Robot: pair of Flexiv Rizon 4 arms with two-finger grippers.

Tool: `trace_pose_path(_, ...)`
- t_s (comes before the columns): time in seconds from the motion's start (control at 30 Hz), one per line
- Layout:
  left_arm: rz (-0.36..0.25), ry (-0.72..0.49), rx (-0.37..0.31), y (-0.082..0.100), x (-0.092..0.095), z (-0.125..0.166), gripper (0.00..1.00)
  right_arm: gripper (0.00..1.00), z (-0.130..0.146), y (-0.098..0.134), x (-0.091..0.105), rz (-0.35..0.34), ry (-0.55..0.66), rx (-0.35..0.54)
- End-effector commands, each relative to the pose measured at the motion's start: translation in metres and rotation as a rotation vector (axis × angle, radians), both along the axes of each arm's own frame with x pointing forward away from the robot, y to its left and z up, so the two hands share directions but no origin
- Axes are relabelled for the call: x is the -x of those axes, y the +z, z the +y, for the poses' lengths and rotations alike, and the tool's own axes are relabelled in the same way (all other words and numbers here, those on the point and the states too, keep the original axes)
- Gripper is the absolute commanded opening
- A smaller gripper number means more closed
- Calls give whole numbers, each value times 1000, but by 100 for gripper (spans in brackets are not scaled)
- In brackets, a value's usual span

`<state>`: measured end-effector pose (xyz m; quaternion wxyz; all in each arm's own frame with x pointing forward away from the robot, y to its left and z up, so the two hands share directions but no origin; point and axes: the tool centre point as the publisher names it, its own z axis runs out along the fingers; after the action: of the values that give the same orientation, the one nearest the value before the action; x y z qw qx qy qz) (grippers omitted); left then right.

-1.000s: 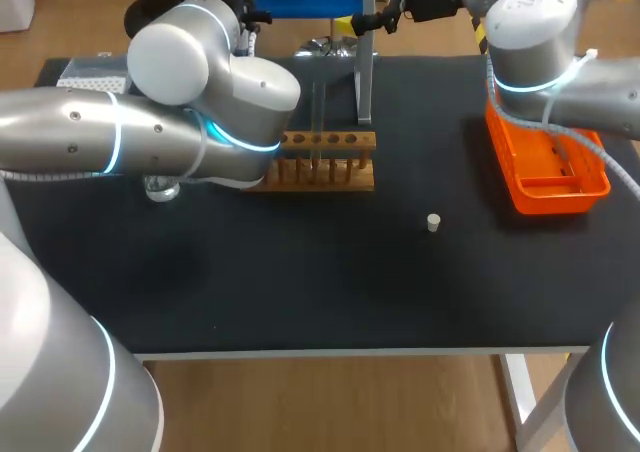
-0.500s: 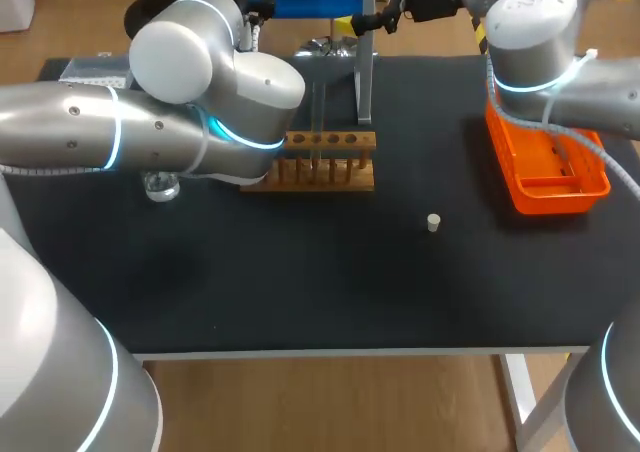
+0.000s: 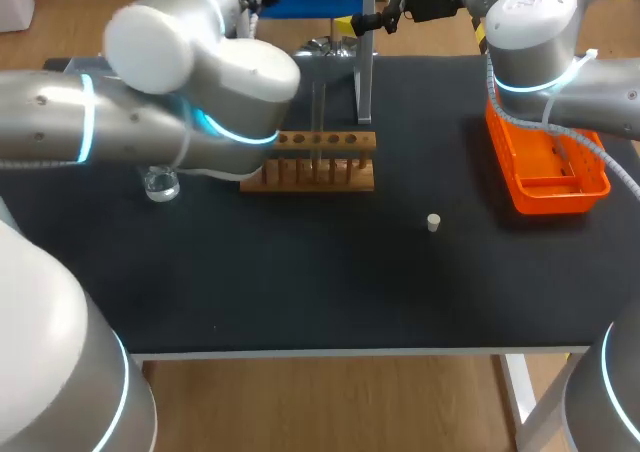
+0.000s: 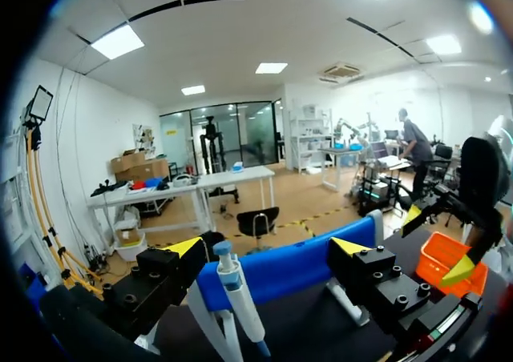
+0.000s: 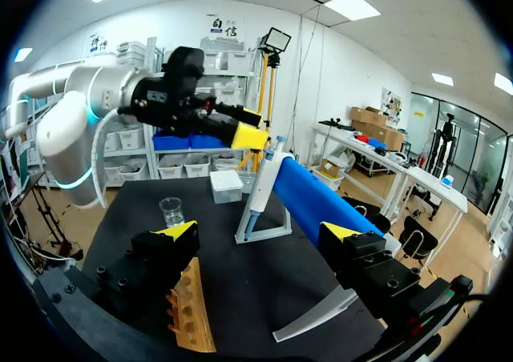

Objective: Invert the test tube, pick up the pipette, mount the tip to pipette, aspirate from beaker and dispense into the tube, eject the tip, return the pipette, and cap with the stopper.

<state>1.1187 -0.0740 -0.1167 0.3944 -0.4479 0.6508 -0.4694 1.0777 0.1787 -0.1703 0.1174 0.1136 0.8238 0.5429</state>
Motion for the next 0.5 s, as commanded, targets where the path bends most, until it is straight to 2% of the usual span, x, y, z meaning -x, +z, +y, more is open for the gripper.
trace_pose_path(0.03,-23,-653,105,25,57,27,100,100,-1,1,0,3,3,3)
trace_pose_path(0.1,-12,-735,88,30,70,26,100,100,-1,1,0,3,3,3)
trace_pose_path(0.17,-30,-807,80,35,85,26,100,100,-1,1,0,3,3,3)
trace_pose_path(0.23,-33,-883,96,36,97,26,100,100,-1,1,0,3,3,3)
trace_pose_path(0.27,-23,-904,75,36,102,25,100,100,-1,1,0,3,3,3)
trace_pose_path(0.5,-30,-1070,83,18,136,12,100,100,-1,1,0,3,3,3)
